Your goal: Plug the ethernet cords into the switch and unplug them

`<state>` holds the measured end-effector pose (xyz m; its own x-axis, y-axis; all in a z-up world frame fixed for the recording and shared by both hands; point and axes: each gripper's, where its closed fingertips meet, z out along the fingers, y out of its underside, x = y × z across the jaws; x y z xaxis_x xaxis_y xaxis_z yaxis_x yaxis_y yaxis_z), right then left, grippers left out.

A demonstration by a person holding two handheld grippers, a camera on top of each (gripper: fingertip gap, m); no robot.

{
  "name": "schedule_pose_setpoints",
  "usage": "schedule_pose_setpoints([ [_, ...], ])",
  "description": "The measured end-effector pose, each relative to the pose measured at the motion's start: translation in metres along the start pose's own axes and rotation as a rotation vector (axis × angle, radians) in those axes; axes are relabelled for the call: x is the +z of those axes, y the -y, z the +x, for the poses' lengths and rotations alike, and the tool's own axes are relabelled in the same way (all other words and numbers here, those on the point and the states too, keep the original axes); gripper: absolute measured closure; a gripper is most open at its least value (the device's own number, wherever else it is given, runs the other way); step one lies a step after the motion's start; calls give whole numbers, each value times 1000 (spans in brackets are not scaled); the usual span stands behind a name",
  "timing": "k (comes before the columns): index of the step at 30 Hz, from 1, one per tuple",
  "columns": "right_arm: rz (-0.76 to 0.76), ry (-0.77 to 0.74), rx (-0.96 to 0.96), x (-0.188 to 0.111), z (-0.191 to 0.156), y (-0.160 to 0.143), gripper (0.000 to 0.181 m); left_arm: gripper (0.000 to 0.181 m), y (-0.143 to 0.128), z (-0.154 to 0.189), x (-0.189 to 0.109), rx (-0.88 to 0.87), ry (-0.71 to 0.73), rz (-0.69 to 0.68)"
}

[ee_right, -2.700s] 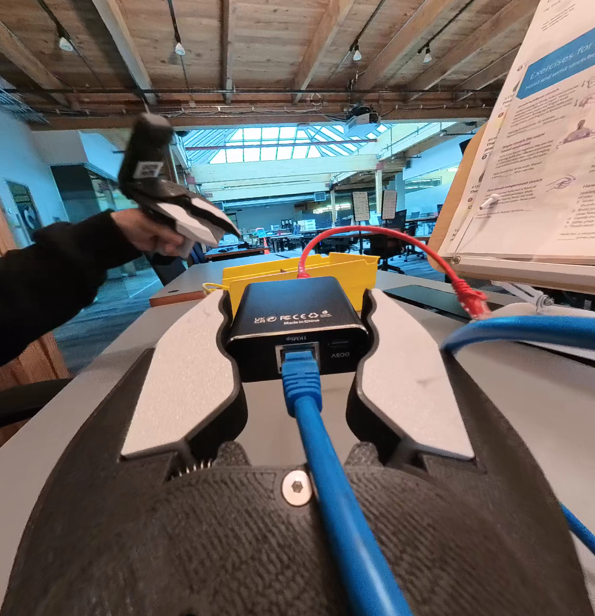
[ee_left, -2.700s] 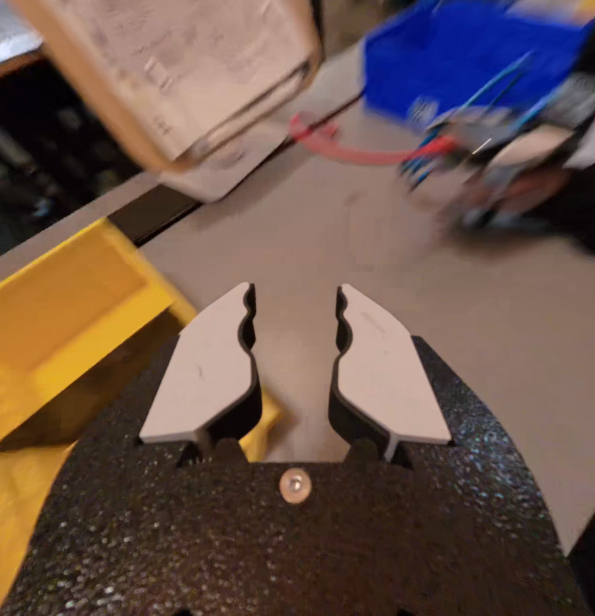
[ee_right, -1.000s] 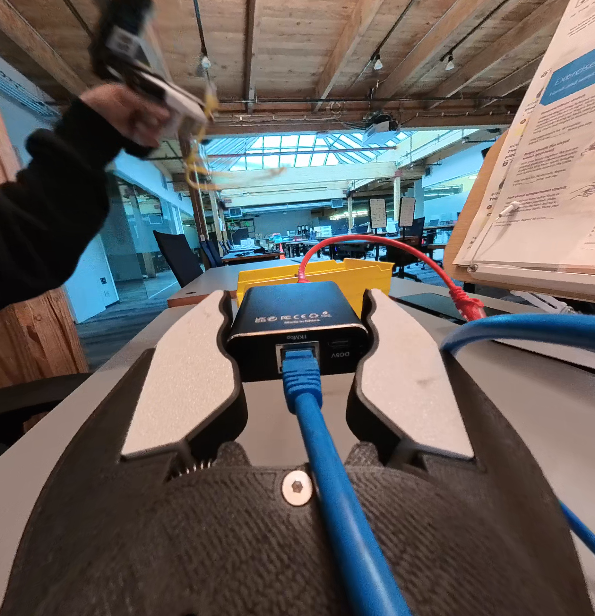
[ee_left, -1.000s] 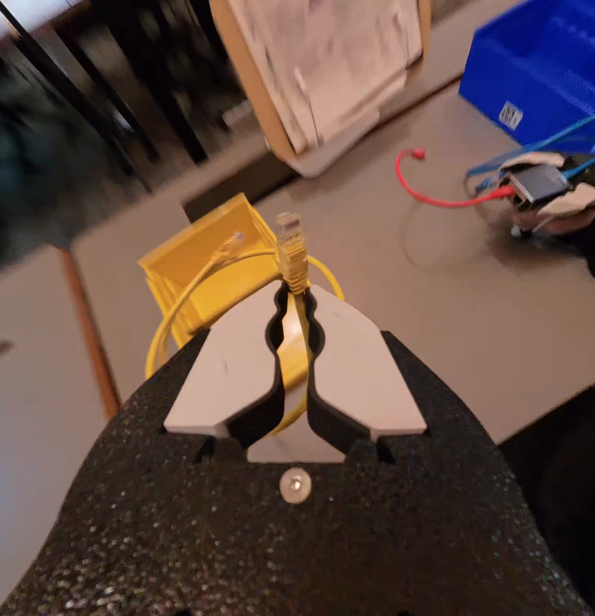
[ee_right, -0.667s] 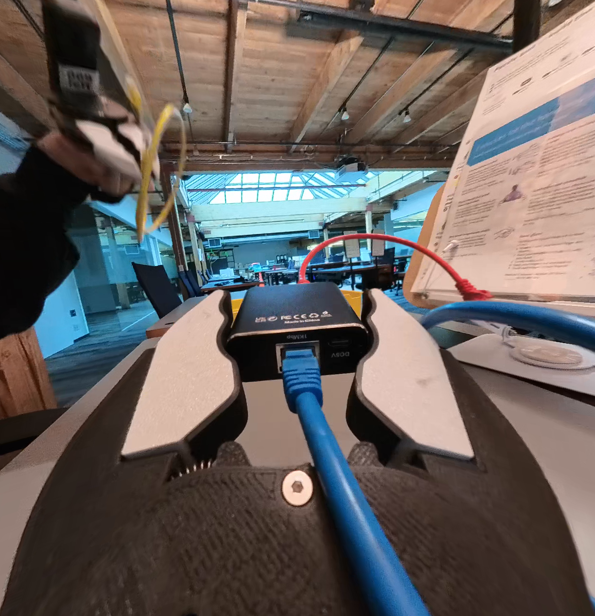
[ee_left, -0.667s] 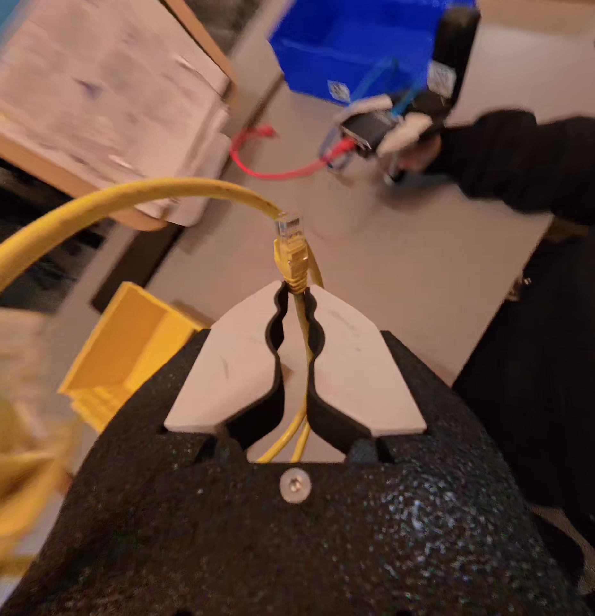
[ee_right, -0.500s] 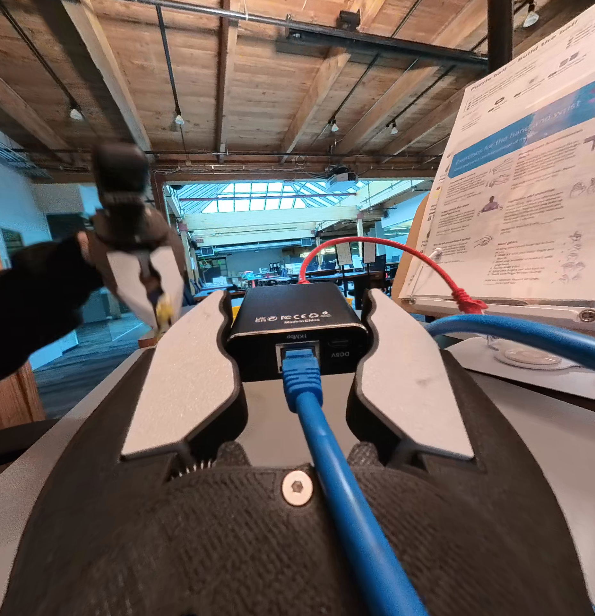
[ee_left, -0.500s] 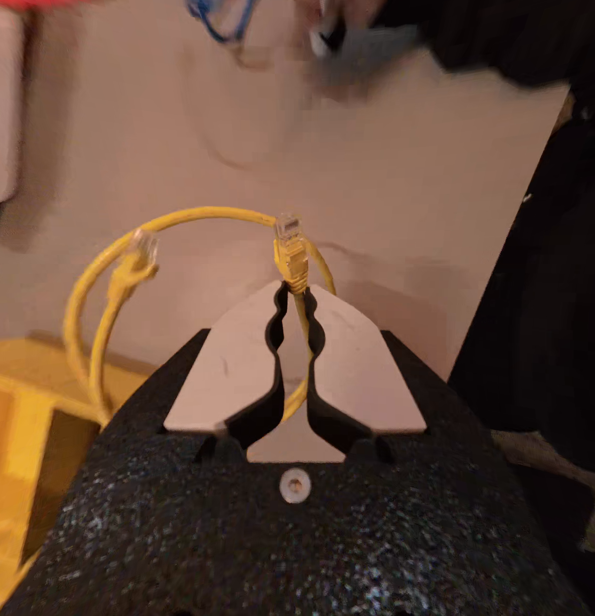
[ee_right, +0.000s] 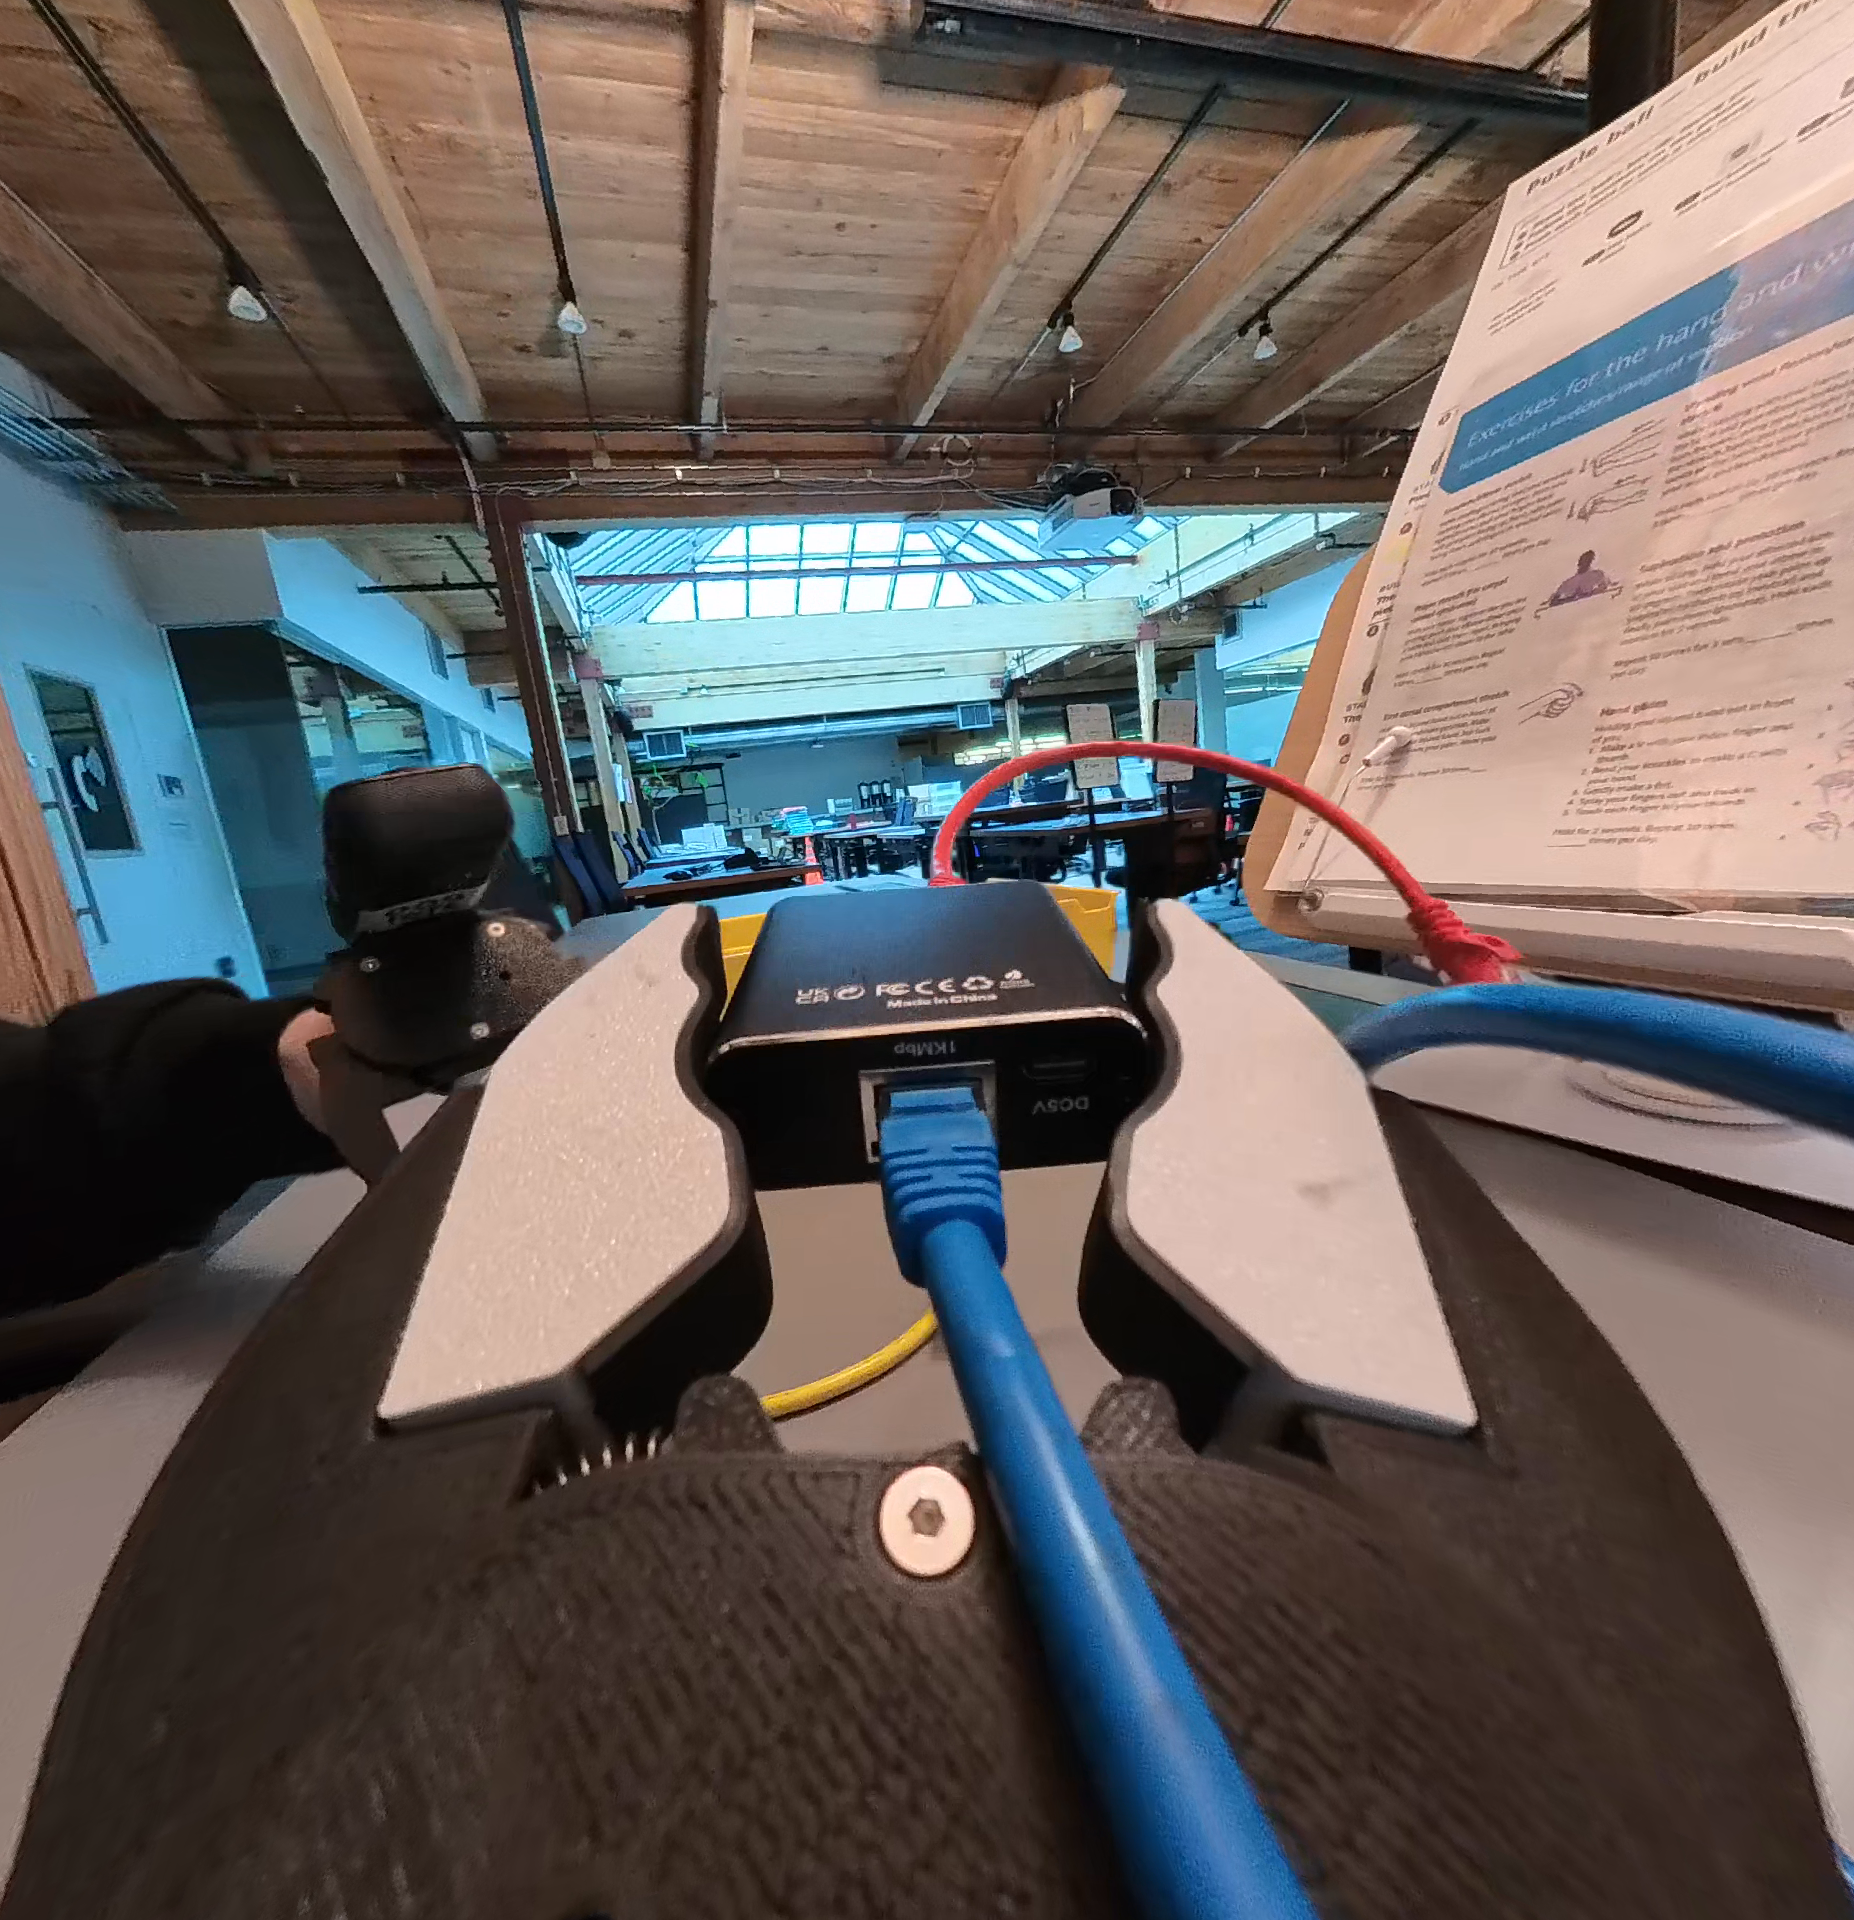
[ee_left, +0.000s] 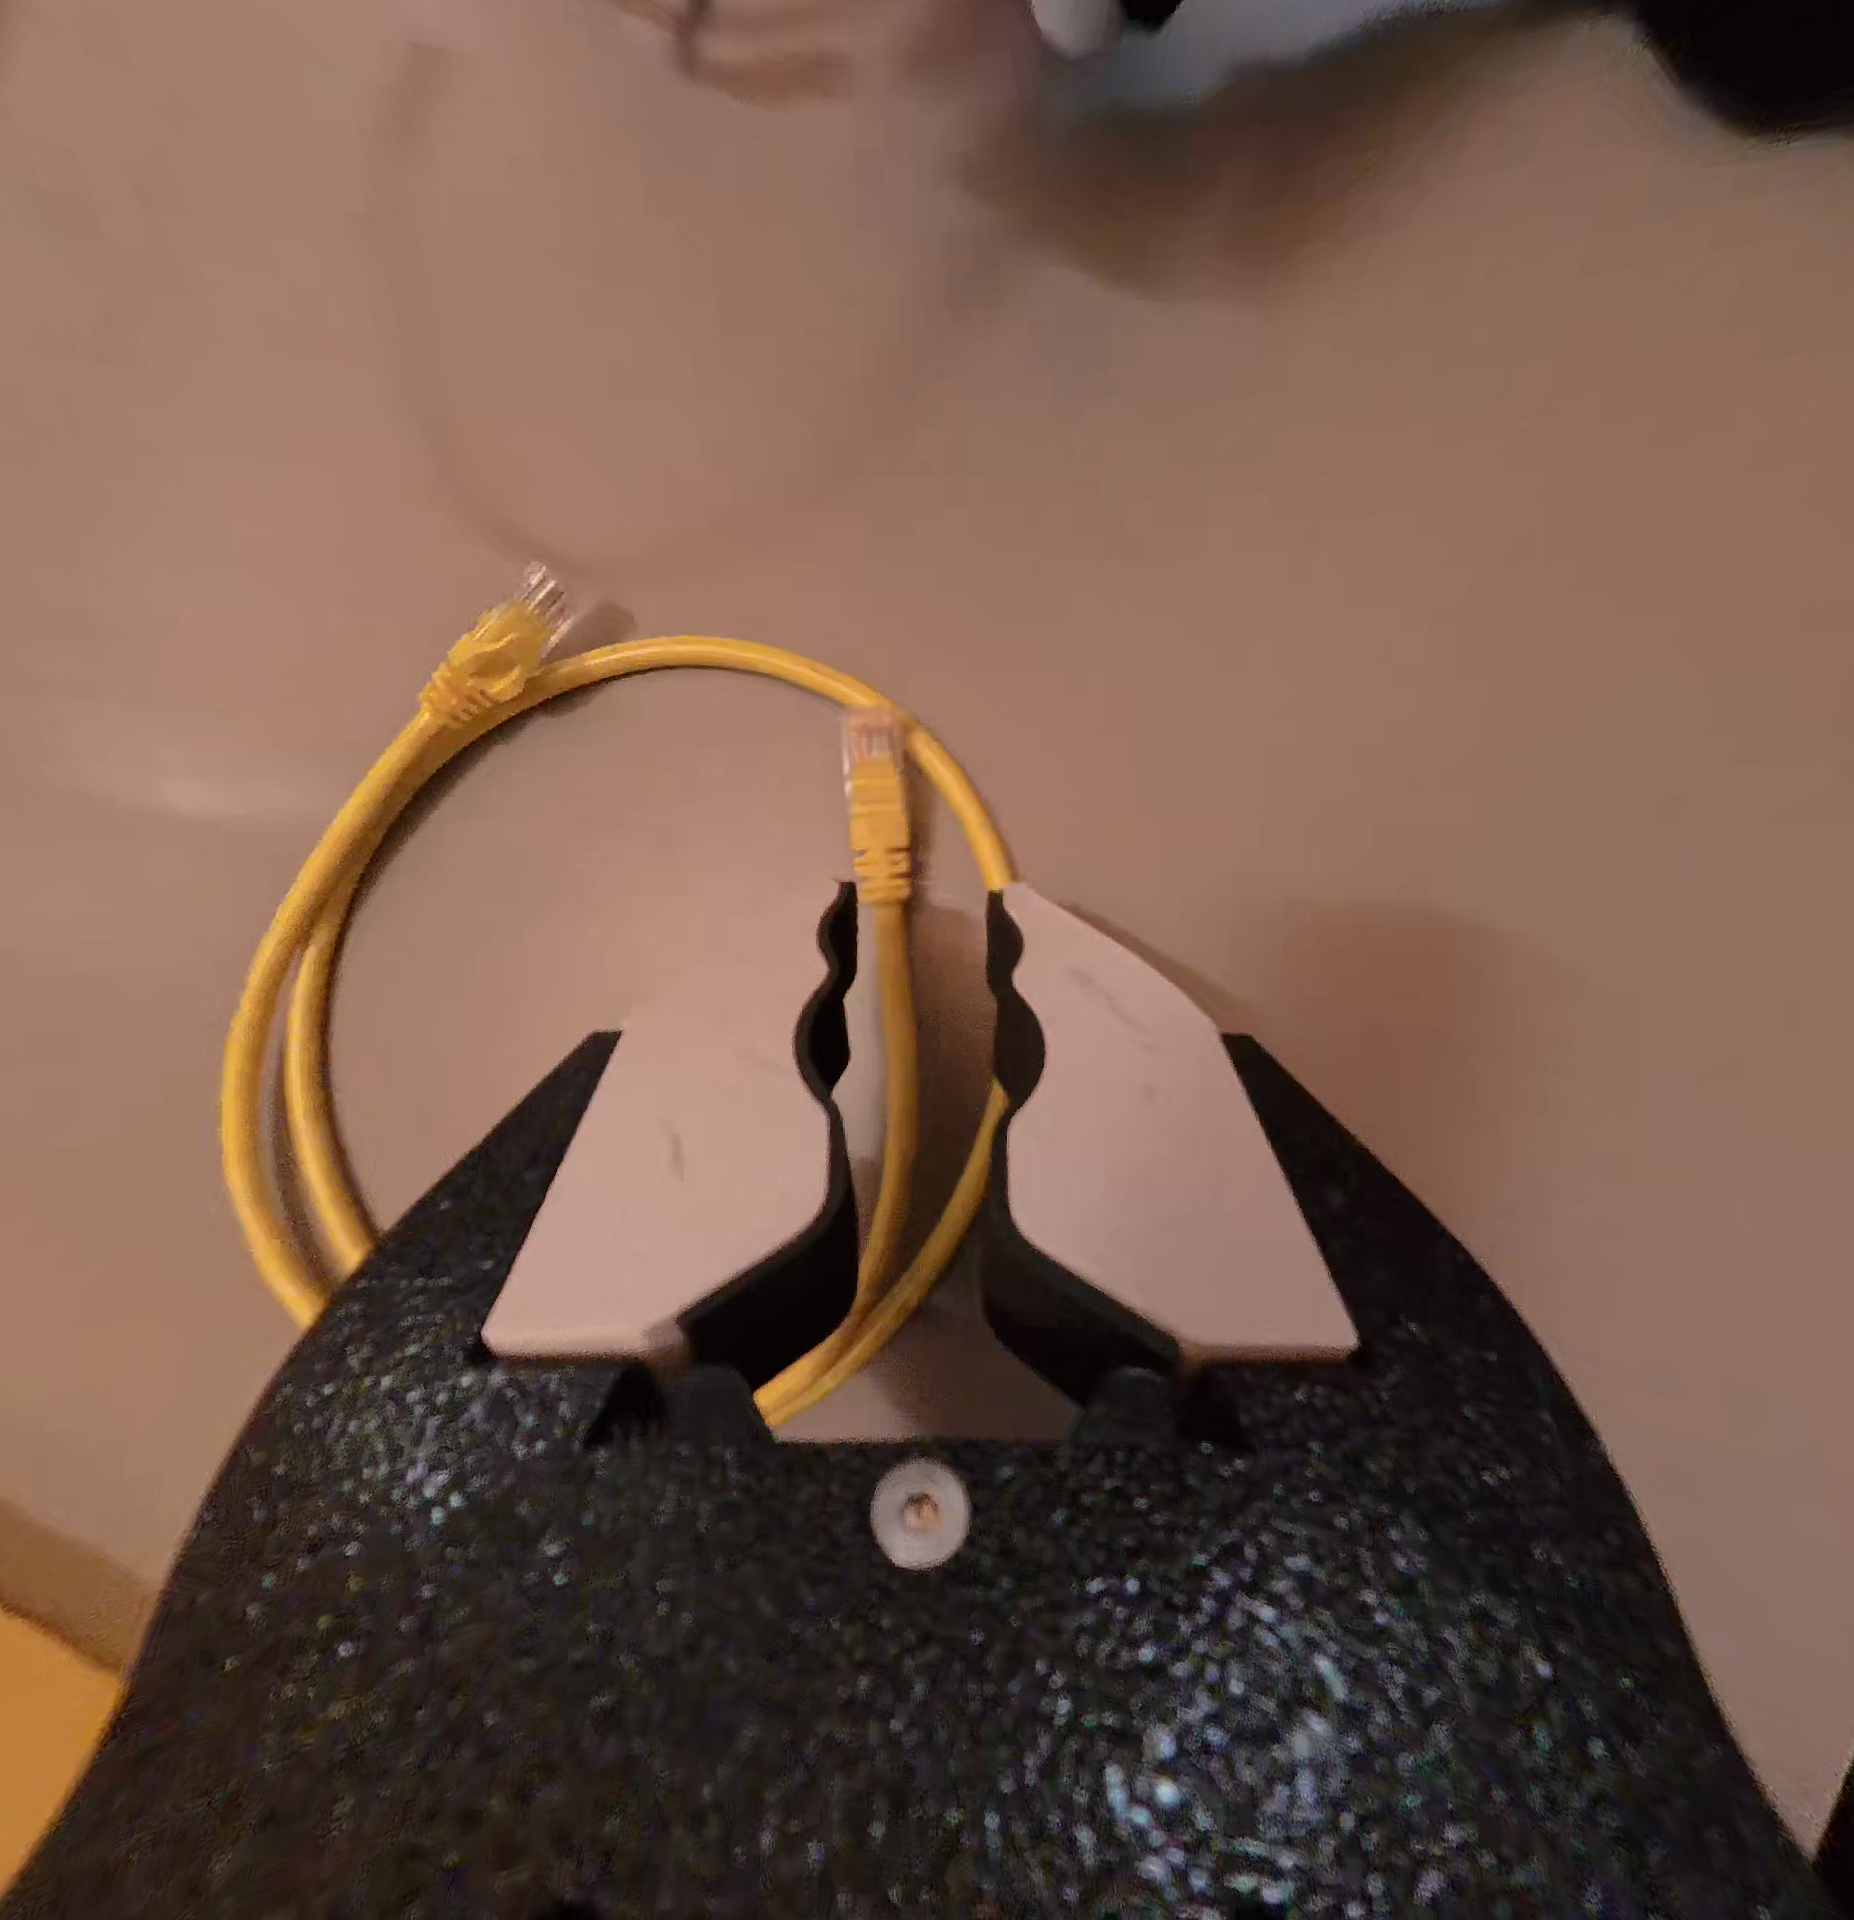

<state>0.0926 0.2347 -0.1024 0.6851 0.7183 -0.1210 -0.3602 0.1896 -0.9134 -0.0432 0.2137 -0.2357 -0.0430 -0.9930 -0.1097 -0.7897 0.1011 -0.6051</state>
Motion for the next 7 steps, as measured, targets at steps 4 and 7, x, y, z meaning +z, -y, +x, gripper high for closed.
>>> schedule_pose_setpoints([
  [4,-24,25,8,3,-3,-7,107,163,-6,-11,6,-53,93,42],
  [7,-50,64,10,5,-10,-13,107,166,-7,-10,13,-95,48,87],
])
